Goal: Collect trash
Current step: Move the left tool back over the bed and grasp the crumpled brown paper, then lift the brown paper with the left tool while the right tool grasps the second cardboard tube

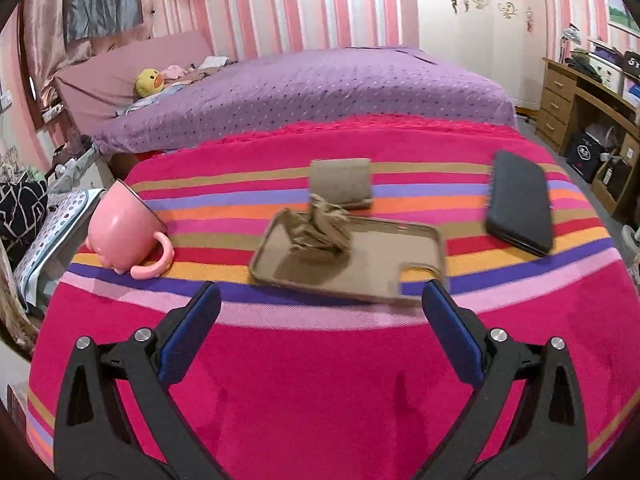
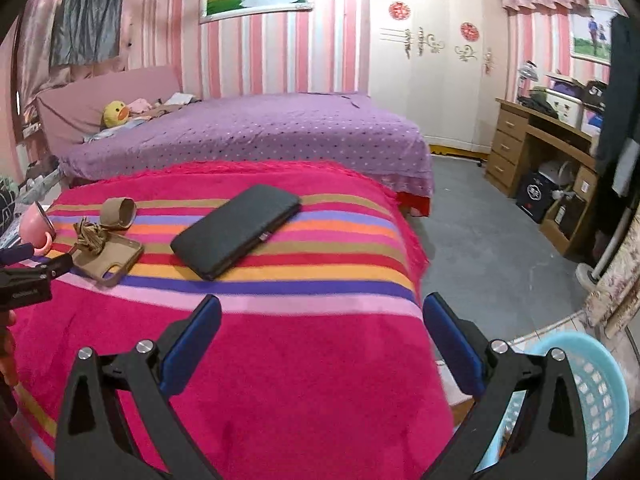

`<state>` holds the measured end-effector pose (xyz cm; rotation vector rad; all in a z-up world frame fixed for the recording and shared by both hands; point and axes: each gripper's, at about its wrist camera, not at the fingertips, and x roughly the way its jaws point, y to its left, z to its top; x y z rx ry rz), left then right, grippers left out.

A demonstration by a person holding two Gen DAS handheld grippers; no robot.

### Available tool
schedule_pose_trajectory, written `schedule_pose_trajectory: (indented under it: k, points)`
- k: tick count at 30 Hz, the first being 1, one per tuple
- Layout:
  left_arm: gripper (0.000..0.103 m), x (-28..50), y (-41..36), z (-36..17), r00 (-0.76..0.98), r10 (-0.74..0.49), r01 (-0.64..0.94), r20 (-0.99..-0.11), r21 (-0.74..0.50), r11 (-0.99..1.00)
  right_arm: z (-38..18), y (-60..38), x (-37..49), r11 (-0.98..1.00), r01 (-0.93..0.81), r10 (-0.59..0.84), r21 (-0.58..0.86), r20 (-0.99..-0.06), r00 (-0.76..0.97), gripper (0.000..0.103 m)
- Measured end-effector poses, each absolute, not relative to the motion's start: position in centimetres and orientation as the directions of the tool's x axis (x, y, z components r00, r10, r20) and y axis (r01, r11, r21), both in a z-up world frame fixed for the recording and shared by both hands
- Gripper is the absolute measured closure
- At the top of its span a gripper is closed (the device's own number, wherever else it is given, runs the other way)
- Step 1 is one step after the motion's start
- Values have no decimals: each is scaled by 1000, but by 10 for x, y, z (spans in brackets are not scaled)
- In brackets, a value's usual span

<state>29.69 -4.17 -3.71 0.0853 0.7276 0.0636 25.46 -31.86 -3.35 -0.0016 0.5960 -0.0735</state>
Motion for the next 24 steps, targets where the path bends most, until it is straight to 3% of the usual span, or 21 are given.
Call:
schedule_pose_trajectory:
  k: [7,9,13,22,24]
  points:
    - [12,337,-32,-45,735,71,-21,-674,82,996,-49,-305,284,998,60,-64,-26,-606,793,5]
    - [21,348,-35,-49,721,63,-9,-690,81,997,-53,-304,290,997,66,-68,-26,-627,776,5]
    - [55,366,-35,-58,687,32,23,-726,65,998,-53,-303,293,997,81,-73,-17,-632,771,5]
    - [59,327,3,-42,729,-5,3,-684,-3,1000,-48,-268,295,999,27,-43,-36,-621,783,5]
    - [59,311,22,-44,725,45,-41,-687,22,999,-47,-254,298,999,1,-28,-44,-622,783,5]
